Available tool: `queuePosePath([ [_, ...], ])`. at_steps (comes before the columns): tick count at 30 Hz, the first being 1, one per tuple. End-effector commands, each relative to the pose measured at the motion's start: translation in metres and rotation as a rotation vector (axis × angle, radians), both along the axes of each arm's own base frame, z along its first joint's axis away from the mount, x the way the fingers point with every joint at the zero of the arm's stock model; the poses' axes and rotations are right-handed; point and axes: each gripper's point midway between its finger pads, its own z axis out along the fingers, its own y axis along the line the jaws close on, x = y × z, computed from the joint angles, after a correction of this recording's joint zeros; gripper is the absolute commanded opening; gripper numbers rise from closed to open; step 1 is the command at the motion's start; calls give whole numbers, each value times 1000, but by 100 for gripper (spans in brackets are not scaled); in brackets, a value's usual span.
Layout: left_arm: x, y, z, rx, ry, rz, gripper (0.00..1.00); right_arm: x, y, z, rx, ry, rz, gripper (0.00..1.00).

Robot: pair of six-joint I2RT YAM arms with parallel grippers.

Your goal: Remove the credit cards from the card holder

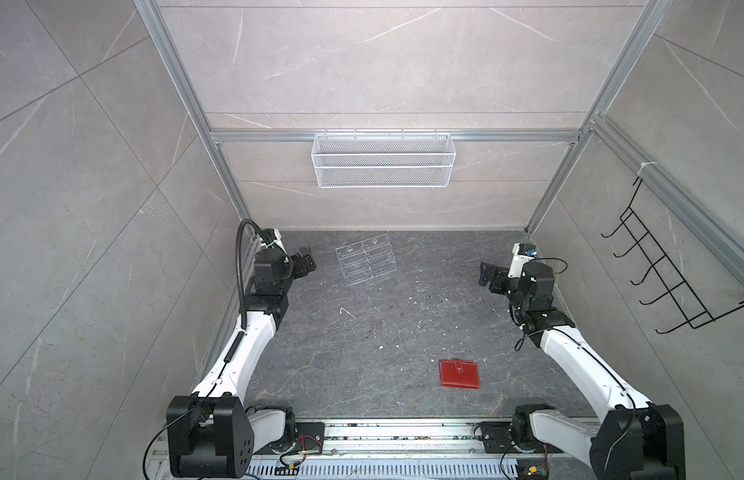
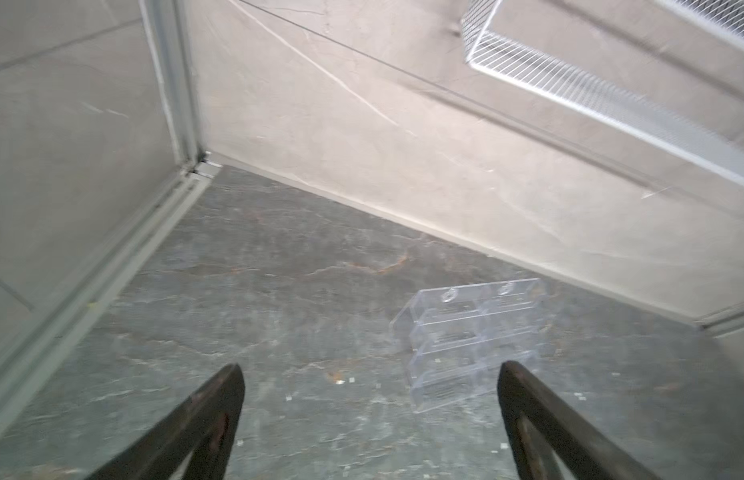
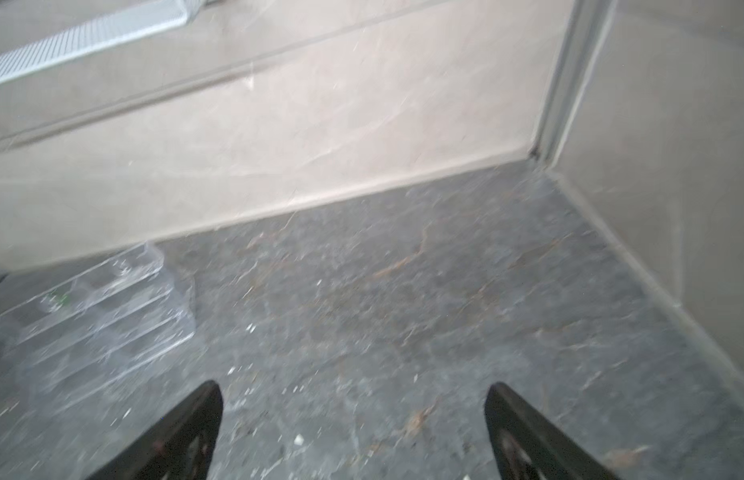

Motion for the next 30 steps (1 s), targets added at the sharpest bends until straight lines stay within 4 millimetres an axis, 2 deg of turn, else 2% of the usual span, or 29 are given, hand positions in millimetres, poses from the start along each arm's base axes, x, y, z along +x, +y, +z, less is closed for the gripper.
queuePosePath([
  [1,-18,-41,-63,-160,353,-97,89,-28,30,-35,128,232,127,100],
  [7,-9,-82,-88,-108,504,-155,76,-37,51,-36,196,330,218,100],
  [10,-14,-116,-93,-97,533,-219,76,-52,54,-46,203,434,212,100],
  [13,-27,-155,-101,-105,569,-309,76,-74,50,-59,217,531,176,99],
  [16,-53,-199,-117,-130,635,-422,76,-101,52,-73,258,614,164,97],
  [19,-78,-228,-135,-210,697,-487,76,-129,53,-90,296,683,147,93],
  [25,-132,-292,-149,-307,782,-643,75,-176,56,-120,367,795,82,79],
  [27,-152,-314,-157,-335,829,-693,74,-186,56,-130,385,830,41,63],
  [30,-175,-335,-167,-357,875,-738,72,-199,50,-144,374,880,-12,52],
])
